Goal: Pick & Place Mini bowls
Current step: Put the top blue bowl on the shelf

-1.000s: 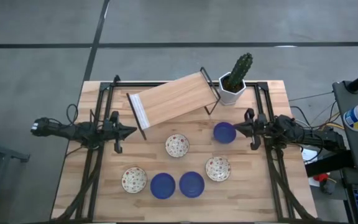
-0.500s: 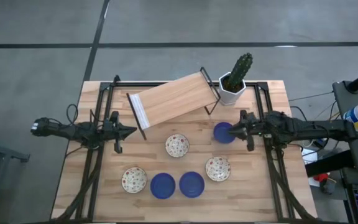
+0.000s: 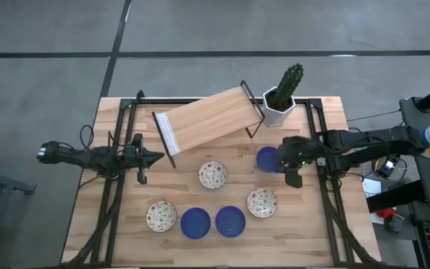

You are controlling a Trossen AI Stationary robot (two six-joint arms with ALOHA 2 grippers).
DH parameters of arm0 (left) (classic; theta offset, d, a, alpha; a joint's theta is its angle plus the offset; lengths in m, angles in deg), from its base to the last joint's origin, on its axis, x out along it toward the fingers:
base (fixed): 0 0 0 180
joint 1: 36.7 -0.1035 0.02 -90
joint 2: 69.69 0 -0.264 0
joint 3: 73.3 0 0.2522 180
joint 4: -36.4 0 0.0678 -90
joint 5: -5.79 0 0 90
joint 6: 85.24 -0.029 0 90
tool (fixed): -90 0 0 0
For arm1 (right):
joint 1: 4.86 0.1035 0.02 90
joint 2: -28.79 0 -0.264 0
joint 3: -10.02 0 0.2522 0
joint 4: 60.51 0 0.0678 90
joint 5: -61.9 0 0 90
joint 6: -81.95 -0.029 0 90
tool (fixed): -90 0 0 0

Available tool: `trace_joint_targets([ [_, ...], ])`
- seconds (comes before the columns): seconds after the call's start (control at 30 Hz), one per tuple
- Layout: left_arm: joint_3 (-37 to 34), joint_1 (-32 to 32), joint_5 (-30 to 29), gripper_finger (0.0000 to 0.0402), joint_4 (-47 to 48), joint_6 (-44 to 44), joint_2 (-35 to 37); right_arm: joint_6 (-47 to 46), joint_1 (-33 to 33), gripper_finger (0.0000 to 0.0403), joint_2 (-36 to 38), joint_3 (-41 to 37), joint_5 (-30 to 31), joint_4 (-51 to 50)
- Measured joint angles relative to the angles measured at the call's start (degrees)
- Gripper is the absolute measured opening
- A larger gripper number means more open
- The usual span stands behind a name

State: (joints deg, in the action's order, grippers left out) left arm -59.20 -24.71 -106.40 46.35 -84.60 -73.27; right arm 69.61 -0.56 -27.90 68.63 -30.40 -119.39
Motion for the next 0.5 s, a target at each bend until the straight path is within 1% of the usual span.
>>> trace_joint_targets([
  [0.1, 0.00, -0.02, 0.00, 0.0000, 0.00, 0.00, -0.02, 2.94, 2.50, 0.0109, -5.07, 2.22, 5.04, -2.41],
  [0.2, 0.01, -0.01, 0.00, 0.0000, 0.00, 0.00, -0.02, 4.15, 3.41, 0.0109, -10.20, 4.63, 7.90, -6.34],
  [0.33, 0.00, -0.02, 0.00, 0.0000, 0.00, 0.00, -0.02, 4.29, 3.73, 0.0103, -15.54, 6.01, 8.28, -7.24],
  [0.5, 0.00, -0.02, 0.00, 0.0000, 0.00, 0.00, -0.02, 6.33, 3.73, 0.0094, -20.43, 6.01, 8.36, -6.92],
])
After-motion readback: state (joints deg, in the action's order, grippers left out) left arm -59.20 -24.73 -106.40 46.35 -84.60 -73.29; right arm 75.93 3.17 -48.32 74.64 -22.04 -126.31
